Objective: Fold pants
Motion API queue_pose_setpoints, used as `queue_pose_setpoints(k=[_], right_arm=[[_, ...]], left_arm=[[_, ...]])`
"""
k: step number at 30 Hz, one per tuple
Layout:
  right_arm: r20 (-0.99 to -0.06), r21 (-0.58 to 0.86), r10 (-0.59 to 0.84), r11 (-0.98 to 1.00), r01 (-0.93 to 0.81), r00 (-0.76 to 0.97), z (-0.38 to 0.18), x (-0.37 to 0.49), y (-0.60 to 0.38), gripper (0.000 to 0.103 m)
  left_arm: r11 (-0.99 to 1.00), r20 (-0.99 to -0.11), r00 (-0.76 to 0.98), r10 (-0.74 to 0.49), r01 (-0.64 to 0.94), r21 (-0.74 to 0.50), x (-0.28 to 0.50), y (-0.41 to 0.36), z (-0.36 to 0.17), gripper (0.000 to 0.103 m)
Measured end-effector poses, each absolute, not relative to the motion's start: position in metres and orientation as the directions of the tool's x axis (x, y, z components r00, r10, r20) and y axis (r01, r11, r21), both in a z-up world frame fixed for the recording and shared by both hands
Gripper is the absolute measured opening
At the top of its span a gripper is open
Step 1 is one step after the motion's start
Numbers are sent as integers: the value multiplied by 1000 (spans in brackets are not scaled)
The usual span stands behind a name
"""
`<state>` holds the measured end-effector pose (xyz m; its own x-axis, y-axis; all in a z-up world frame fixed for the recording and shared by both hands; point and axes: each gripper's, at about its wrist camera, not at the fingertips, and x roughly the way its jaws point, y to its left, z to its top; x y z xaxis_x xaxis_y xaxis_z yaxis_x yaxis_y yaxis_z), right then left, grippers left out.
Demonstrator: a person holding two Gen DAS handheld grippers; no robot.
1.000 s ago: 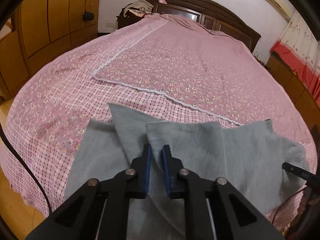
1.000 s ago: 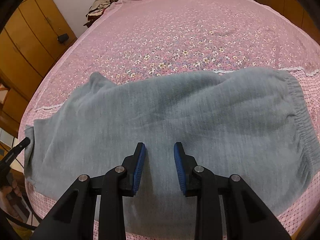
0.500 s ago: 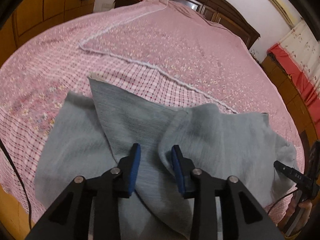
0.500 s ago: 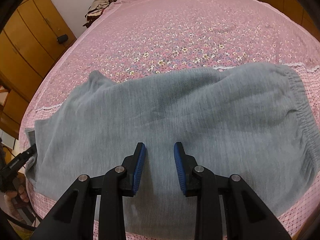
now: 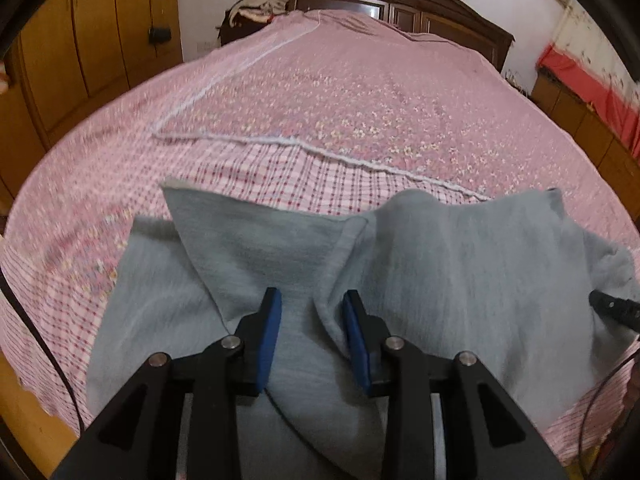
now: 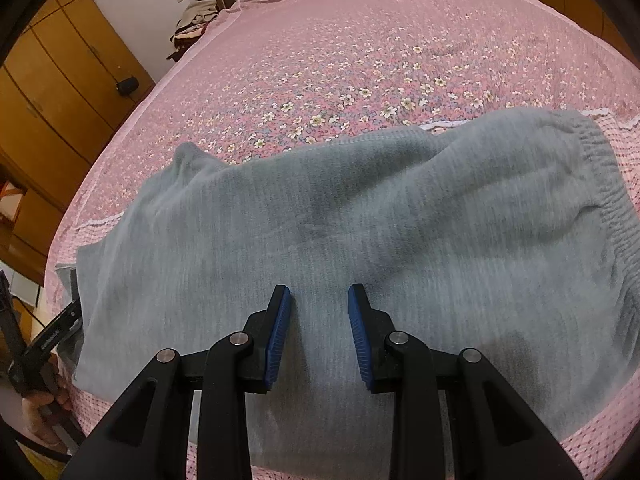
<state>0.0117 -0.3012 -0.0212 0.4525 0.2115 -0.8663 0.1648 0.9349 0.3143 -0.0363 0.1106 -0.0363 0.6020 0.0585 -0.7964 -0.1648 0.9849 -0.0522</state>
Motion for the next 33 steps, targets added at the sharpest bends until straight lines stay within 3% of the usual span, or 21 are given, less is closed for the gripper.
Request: queue_pose_setpoints(k=[1,4,15,20,24,33], right_arm=[[-865,316,213,934,164,454,-21,12,-302,31],[-863,321,218,933,162,455,-21,10,-304,31],[-874,294,196,942,163,445,-20,12,-301,31],[-881,263,169,951,161,441,-19,13,-295,31],[-889,240,151,958,159,433,-18,15,-292,31],[-902,209,128,965,159,412,-16,18,-287,31]], left_arm=[[985,-793,606,57,-164,-55,-35,110,-36,12],[981,-786,618,24,-165,-100,-38,115,-32,4],[952,-719,690,87,-271,-145,-74,159,3,3],[922,-751,645,140,-362,-139,-98,186,-12,3],[897,-778,618,114,-400,-187,-114,199,-29,3],[909,-791,589,168,-403,-107,-128,202,-19,4]])
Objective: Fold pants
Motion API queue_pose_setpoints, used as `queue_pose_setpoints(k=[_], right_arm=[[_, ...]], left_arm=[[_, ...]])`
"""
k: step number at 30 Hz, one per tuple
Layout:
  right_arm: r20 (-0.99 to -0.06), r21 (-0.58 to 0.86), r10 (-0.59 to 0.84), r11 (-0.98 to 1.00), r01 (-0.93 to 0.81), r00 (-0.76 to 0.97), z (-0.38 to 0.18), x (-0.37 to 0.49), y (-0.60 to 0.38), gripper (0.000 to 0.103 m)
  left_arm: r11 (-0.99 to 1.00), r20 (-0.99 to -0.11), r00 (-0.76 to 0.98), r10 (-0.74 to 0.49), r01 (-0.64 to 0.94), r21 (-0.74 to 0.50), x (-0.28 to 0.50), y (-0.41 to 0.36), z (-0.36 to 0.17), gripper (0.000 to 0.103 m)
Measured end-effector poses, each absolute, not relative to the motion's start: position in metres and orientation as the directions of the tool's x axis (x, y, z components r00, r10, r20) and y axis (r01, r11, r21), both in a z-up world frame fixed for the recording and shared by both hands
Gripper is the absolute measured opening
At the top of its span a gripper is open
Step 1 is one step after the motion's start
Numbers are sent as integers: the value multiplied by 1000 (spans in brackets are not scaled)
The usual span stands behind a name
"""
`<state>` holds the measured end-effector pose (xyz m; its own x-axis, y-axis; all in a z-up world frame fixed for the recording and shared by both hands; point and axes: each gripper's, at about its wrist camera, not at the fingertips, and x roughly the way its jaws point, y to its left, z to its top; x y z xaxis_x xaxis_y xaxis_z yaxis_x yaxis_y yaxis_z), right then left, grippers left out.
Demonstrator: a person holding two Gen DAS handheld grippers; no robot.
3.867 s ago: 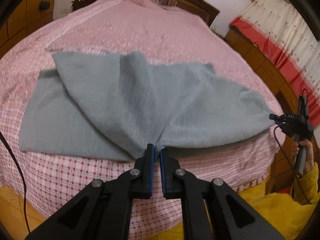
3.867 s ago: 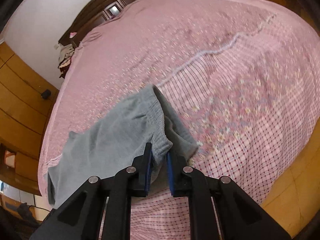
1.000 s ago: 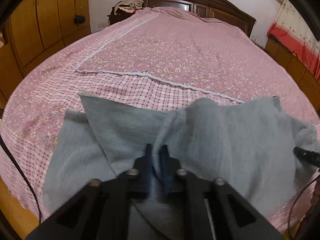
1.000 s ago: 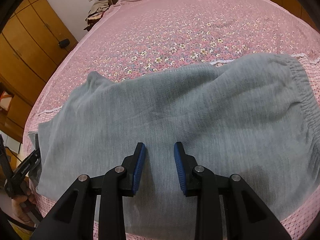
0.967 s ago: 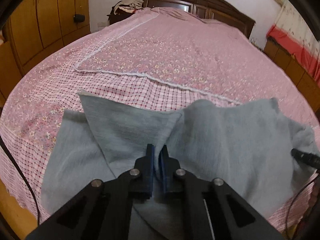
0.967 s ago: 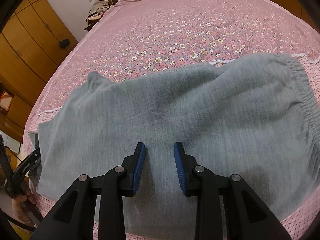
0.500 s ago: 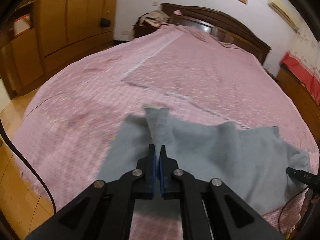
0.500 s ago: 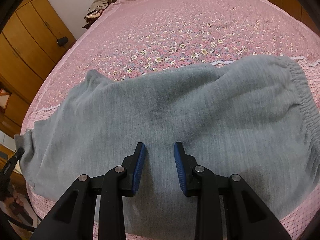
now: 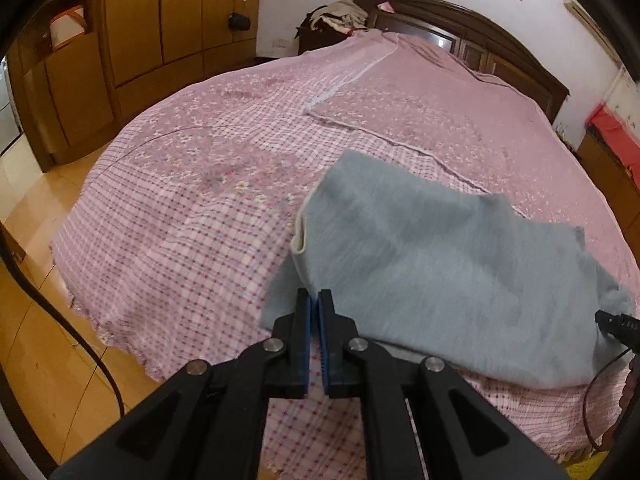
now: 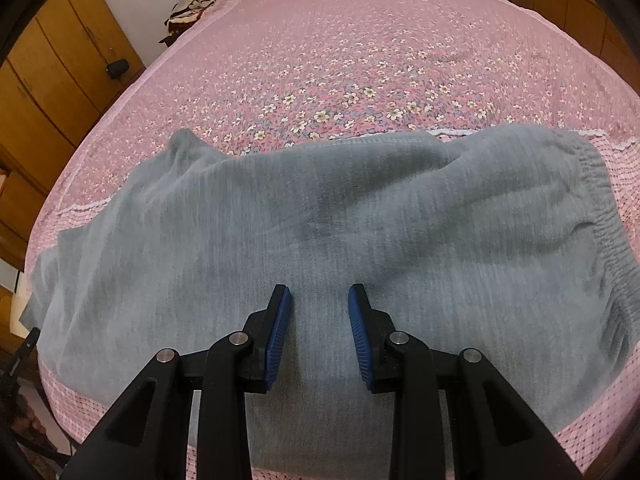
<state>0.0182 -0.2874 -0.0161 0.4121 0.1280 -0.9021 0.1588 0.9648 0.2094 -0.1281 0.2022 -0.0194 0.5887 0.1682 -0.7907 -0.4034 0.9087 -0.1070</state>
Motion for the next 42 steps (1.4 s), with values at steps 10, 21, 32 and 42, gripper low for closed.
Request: queue_pose_setpoints(k=[10,21,32,42], right_arm=[[-885,245,177,964,107,431,2,33,-286,31],[-871,270,226,962,39,436,6,47,-269,31],[-879,280,244,960,29,409,-3,37,-260,31],[-881,264,246,964,-12,403,0,45,-256,32]], left_arm=[[872,-792,587,168,-463,-158,-138,233,-7,20],[834,-787,610,94,-480,-272,-119,237,-27,28],[823,-700,696,160,-485,-295,-146,232,9,2],[821,-840,520,156,-541,-182,-140,238,-37,5]])
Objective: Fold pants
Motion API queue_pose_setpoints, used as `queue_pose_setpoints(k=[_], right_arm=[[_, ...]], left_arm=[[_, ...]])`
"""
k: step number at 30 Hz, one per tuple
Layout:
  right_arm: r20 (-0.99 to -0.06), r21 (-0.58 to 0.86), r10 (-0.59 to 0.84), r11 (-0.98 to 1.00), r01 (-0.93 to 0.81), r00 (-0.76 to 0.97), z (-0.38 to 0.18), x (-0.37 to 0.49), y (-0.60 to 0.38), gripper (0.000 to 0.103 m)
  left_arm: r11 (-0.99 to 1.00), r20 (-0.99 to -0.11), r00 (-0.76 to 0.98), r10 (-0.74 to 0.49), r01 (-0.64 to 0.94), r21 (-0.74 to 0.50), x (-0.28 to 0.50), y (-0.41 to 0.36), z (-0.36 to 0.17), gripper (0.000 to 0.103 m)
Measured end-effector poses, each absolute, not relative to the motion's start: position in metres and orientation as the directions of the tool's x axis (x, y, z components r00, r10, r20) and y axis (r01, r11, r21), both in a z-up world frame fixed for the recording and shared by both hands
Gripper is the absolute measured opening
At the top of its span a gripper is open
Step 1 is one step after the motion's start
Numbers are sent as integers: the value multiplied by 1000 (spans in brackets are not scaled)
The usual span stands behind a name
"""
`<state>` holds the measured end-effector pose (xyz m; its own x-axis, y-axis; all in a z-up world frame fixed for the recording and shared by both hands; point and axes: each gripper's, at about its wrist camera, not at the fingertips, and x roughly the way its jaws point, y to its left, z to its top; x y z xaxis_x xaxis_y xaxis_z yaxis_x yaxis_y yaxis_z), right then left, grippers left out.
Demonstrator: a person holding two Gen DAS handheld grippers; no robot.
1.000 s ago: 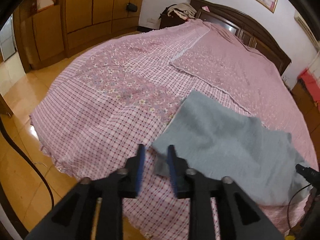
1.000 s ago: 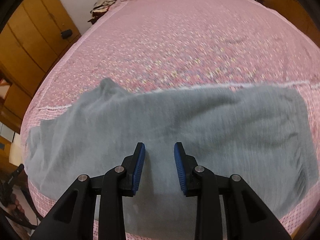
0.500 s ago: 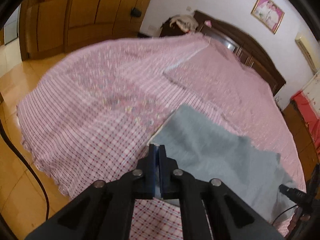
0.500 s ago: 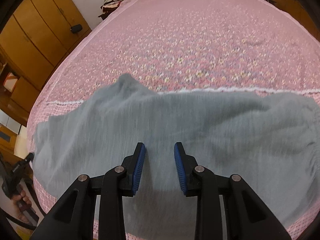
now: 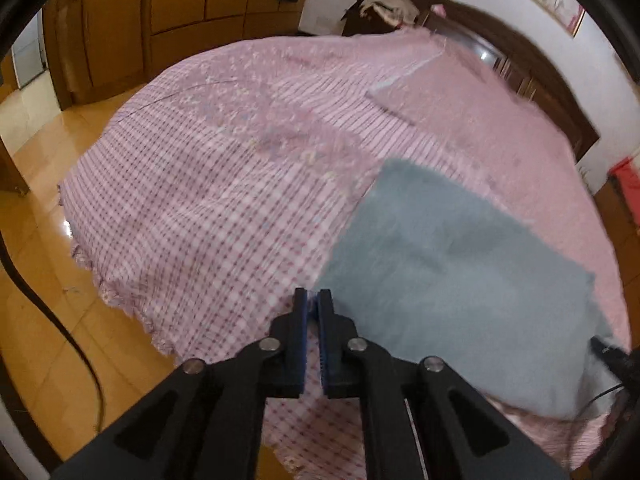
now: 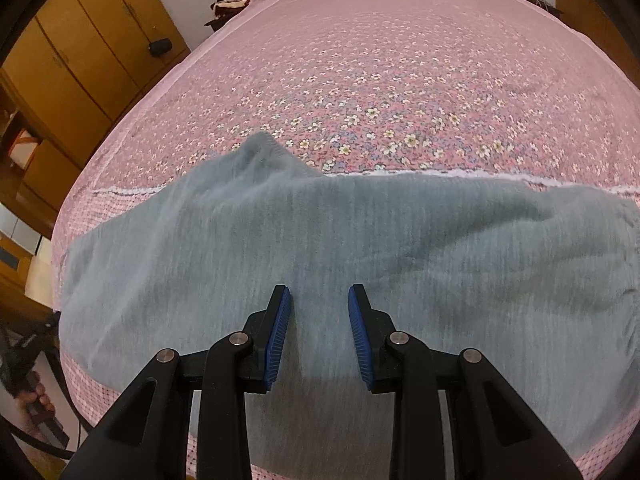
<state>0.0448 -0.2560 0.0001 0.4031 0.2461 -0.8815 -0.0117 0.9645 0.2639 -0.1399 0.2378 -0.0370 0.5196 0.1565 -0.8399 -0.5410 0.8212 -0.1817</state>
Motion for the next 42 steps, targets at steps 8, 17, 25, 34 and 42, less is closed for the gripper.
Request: queue_pose_setpoints(k=[8,17,25,34,42], right_arm=[[-850,277,297,954,-112,435,14,81,-259,32],[-857,300,378,918,-258,350,10,132,-233,36],[-875,234,349,911,-338,336,1,138,-210,8],[-866,308,366,927,-215,340,-35,161,-218,9],[-855,289,337,941,-177,396,13,117,-218,20]], left_arm=[[824,-775,581,248,-548,-147,-133,245,-2,14],[933,-784,616,79,-323,-160,-71,190,-5,25],[940,-802,588,105,-322,-113,-53,183,-31,26],[930,-797,583,157,-358,-79,-48,196,-47,30],[954,-811,582,50,-268,-133,-67,176,-15,39]])
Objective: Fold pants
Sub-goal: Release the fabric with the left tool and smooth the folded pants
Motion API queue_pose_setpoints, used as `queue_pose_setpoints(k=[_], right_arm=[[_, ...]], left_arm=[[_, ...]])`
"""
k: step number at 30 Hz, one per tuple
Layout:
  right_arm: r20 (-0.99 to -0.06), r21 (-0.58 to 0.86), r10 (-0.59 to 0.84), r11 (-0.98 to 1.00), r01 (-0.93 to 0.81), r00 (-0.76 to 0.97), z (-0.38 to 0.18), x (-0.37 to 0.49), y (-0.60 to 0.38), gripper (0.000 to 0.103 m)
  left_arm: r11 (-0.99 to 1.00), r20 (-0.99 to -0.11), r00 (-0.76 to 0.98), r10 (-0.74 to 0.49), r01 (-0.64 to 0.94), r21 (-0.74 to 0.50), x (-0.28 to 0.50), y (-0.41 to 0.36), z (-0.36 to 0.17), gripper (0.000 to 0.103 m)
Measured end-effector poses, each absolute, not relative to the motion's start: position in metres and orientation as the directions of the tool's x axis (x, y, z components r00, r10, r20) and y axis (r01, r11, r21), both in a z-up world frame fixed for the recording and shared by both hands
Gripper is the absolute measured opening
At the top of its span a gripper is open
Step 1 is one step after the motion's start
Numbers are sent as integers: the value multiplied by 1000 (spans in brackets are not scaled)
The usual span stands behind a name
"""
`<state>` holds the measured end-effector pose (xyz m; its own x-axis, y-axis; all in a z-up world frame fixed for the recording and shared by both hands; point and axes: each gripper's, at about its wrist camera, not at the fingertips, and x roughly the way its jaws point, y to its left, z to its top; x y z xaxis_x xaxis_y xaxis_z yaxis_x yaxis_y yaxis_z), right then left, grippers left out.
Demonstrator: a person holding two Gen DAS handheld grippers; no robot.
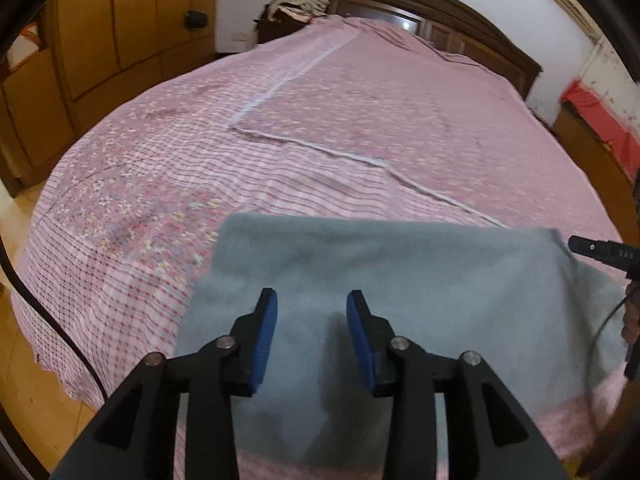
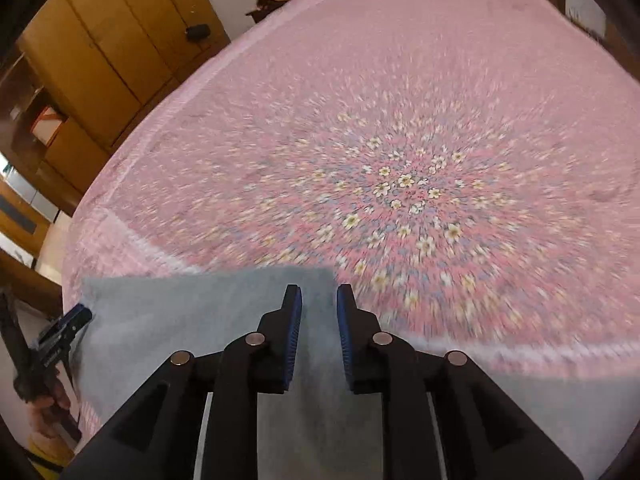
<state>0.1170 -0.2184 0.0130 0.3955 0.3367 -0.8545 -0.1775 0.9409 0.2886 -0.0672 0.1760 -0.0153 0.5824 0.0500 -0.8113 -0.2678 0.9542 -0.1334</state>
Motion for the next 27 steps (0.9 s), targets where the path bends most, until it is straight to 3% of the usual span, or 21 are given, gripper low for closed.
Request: queue_pose_setpoints(k=[6,12,20,27], right_arm=[[-864,305,386,912,-276,323,12,52,-194,26],[-926,190,280,925,-328,252,-22,-9,-189,26],[-944,245,266,962,-122,197,-39,-53,-251,24],[-892,240,224,971,-9,393,13,-62,-294,24]], left_arm=[[963,-816,574,62,-248,-102,-80,160,-27,45],[962,-801,596,46,-243,-126,-90,162,-46,50],[947,-771,637,1,-248,-203,-98,164,-49,60],[952,-788,615,-1,-241,-190,-96,163,-39,61]])
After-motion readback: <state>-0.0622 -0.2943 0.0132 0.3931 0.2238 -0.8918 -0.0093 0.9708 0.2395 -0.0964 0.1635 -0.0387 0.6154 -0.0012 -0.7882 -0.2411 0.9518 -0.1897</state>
